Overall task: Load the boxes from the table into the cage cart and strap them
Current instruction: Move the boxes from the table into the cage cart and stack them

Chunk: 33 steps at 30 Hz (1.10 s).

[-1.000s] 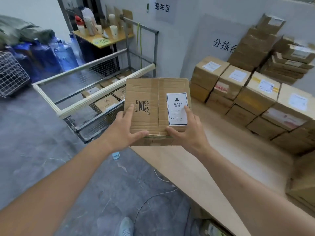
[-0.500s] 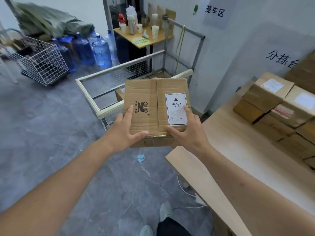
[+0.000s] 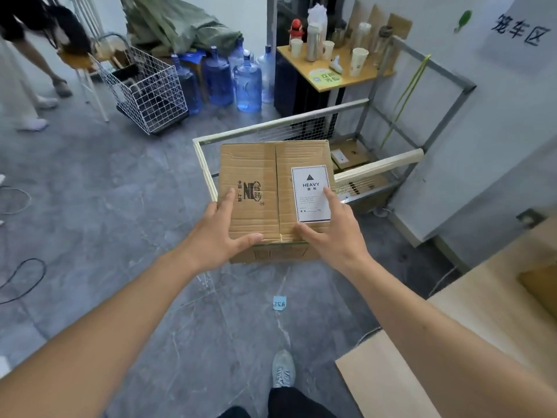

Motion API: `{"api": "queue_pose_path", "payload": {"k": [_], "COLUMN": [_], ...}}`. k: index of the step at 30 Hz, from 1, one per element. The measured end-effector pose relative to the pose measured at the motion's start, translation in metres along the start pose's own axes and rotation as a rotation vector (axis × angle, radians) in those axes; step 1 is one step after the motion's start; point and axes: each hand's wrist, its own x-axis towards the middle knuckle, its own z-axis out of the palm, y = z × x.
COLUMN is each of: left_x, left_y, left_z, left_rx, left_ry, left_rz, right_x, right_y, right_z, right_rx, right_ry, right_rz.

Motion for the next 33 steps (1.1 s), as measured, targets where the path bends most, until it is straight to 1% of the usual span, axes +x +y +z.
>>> {"api": "queue_pose_path", "payload": {"k": [6,11,21,28,33], "left_x": [0.065,0.125,0.258,0.323,0.369], "left_y": [-0.017,-0.044,-0.112,-0.133,-0.137], "left_z": [-0.024,-0.047,-0.096,-0.114,-0.107], "left_rx": [-0.015,-0.01,-0.064,-0.104,-0.158], "left_ry": [0.013,-0.005,-0.1,-0.196,-0.237], "left_rz": [-0.077,-0.114,-0.083,-0.105,-0.161], "right_x": [0.081,0.142,0.257,0.314,0.361], "right_y": [-0.021,-0.042,-0.086,-0.094,-0.084], "right_z": [0.019,0.046,0.121,0.148,0.153], "right_rx": [-0.023,-0.031,-0.068,-0.074,-0.089], "right_ry": [-0.067,-0.089,-0.051,-0.048,-0.084], "right_rz": [-0.022,-0.007,0.09,0.152,0.164]}}
